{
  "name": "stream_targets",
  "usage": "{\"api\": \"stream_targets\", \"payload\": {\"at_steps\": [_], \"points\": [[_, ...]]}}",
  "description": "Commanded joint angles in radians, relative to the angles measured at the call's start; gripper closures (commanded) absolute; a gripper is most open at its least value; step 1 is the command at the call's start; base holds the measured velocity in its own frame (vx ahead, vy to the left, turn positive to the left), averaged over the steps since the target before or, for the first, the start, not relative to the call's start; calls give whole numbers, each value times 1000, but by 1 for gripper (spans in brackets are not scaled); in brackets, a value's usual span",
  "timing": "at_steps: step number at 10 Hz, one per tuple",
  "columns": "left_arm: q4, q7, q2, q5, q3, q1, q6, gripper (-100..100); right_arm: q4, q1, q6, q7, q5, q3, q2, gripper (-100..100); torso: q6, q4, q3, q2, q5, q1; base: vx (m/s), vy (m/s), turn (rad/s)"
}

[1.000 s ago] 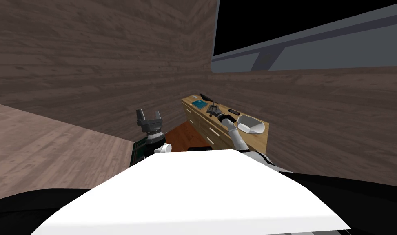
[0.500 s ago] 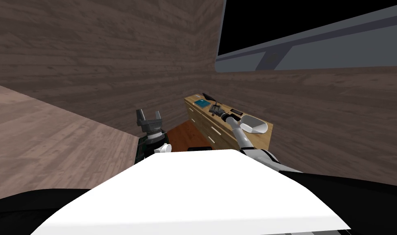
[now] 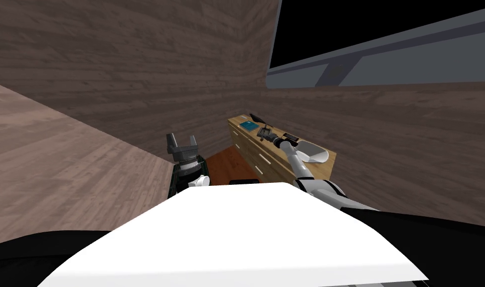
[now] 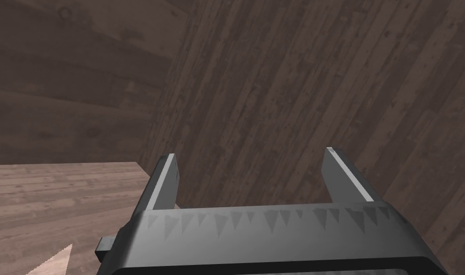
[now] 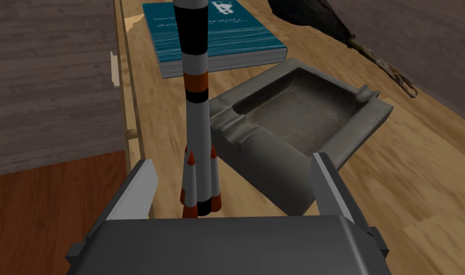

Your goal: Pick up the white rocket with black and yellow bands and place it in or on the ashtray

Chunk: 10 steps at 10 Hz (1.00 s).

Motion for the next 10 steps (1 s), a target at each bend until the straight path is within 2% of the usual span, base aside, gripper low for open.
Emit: {"api": "stream_targets", "payload": {"at_steps": [1,2,3,4,5,6,7,10], "points": [[0,0,0,0,0,0,0,0,38,-14,26,50,-50,-20,-18,-100,0,0,0,0,0,0,-50,-13,190],[0,0,0,0,0,0,0,0,67,-25,44,82,-83,-34,-31,-100,0,0,0,0,0,0,-61,-14,147],[0,0,0,0,0,0,0,0,67,-25,44,97,-90,-34,-31,-100,0,0,1,1,0,-1,-38,-8,50],[0,0,0,0,0,0,0,0,97,-36,62,132,-128,-47,-42,-100,0,0,0,0,0,0,-30,-3,115],[0,0,0,0,0,0,0,0,97,-36,62,136,-130,-47,-42,-100,0,0,0,0,0,0,-22,-7,68],[0,0,0,0,0,0,0,0,127,-47,80,173,-170,-61,-54,-100,0,0,0,-1,0,0,-26,-7,118],[0,0,0,0,0,0,0,0,127,-47,80,176,-170,-61,-54,-100,0,0,0,-1,0,0,-27,-7,64],[0,0,0,0,0,0,0,0,216,-80,135,283,-282,-100,-85,-100,0,0,0,0,0,0,-43,-12,163]]}}
